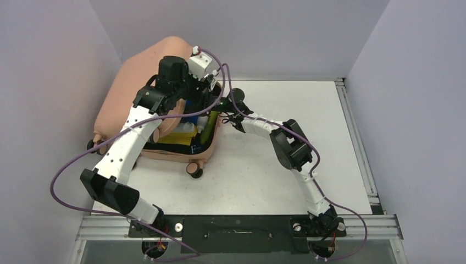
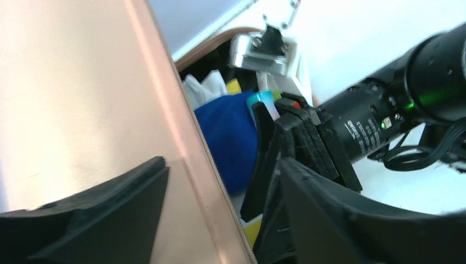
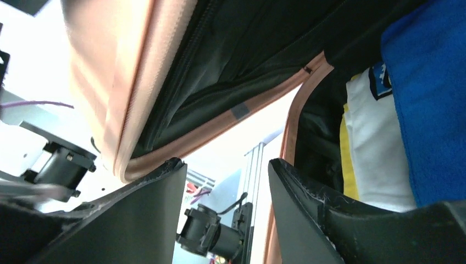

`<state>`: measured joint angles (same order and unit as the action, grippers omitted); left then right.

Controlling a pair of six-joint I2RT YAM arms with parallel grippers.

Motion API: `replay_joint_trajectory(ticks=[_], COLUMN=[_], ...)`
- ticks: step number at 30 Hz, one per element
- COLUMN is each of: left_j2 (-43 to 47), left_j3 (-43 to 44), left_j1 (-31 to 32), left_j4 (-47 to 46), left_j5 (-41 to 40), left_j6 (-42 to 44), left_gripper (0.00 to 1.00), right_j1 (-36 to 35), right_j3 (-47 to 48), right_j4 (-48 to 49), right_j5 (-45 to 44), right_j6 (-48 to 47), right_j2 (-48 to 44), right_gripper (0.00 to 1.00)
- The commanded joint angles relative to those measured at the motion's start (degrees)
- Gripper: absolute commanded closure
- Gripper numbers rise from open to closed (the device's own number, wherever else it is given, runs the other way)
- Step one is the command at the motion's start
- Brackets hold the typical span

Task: Pack the luggage
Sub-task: Close the luggage at the center of the board.

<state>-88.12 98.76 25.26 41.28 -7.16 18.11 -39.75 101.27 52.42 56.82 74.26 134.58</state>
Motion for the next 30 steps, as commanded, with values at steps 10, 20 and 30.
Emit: replay_joint_trajectory(ticks=[10,20,30], left_j2=[8.59,9.11,4.77], left_j3=[-0.22,0.68,-9.23], left_j1=[-6.91,-16.32,-25.85], left_j4=[-6.39,-6.94,-11.7], left_j5=[30.18,13.82,4.57], left_j6=[-14.31,-16.5,-9.27], left_gripper=[0.04,0.04,0.04], right_j1=[0.61,5.27,10.33], right_j3=[-3.79,-12.52,-17.99], right_j4=[7.29,10.82,5.9], right_j5=[-1.81,-0.49,3.12], right_j6=[3.48,4.08,-0.81], right_j2=[-2.89,-6.43,-12.25], right_gripper=[0.38,0.35,0.28])
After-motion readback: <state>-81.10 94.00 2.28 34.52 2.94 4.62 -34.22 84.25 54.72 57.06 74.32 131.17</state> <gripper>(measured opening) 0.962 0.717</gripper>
